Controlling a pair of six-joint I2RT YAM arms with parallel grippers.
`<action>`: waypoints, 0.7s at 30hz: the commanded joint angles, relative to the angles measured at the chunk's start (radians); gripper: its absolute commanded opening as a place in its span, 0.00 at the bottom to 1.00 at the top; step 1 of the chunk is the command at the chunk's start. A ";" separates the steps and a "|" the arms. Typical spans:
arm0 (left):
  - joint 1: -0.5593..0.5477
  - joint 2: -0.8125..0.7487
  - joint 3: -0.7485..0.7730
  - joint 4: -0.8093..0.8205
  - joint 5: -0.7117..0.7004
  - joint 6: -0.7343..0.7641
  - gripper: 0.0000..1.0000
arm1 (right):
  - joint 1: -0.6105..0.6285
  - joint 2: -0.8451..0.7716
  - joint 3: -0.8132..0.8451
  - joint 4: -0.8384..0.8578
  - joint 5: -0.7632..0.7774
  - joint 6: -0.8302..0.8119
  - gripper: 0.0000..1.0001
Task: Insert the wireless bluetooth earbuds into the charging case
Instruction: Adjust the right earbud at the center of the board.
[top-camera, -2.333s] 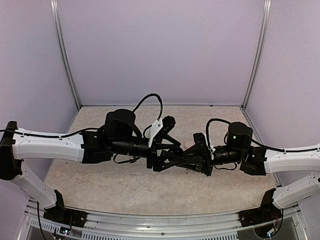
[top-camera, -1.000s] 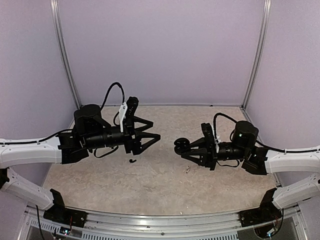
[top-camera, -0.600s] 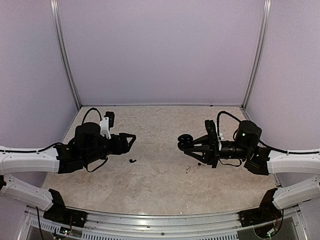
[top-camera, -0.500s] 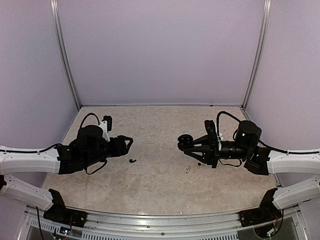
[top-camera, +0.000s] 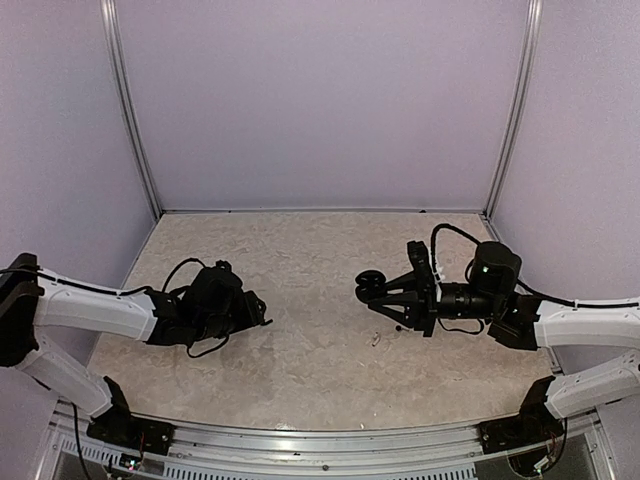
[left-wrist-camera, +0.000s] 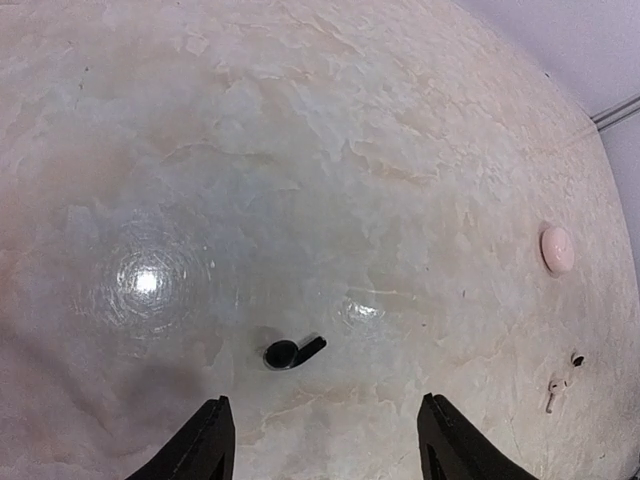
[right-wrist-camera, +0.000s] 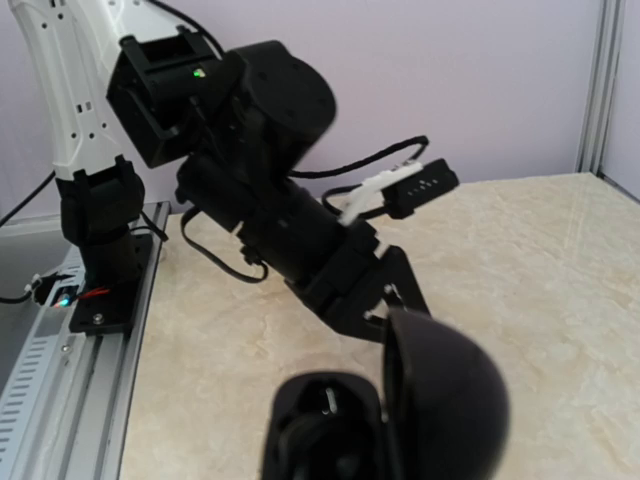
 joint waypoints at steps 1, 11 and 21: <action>0.006 0.083 0.097 -0.041 -0.015 -0.018 0.63 | -0.009 -0.011 -0.002 -0.021 0.014 -0.006 0.00; 0.004 0.291 0.325 -0.319 -0.106 -0.006 0.64 | -0.010 -0.023 0.001 -0.039 0.022 -0.011 0.00; 0.012 0.432 0.436 -0.443 -0.155 0.027 0.63 | -0.011 -0.033 0.000 -0.052 0.025 -0.011 0.00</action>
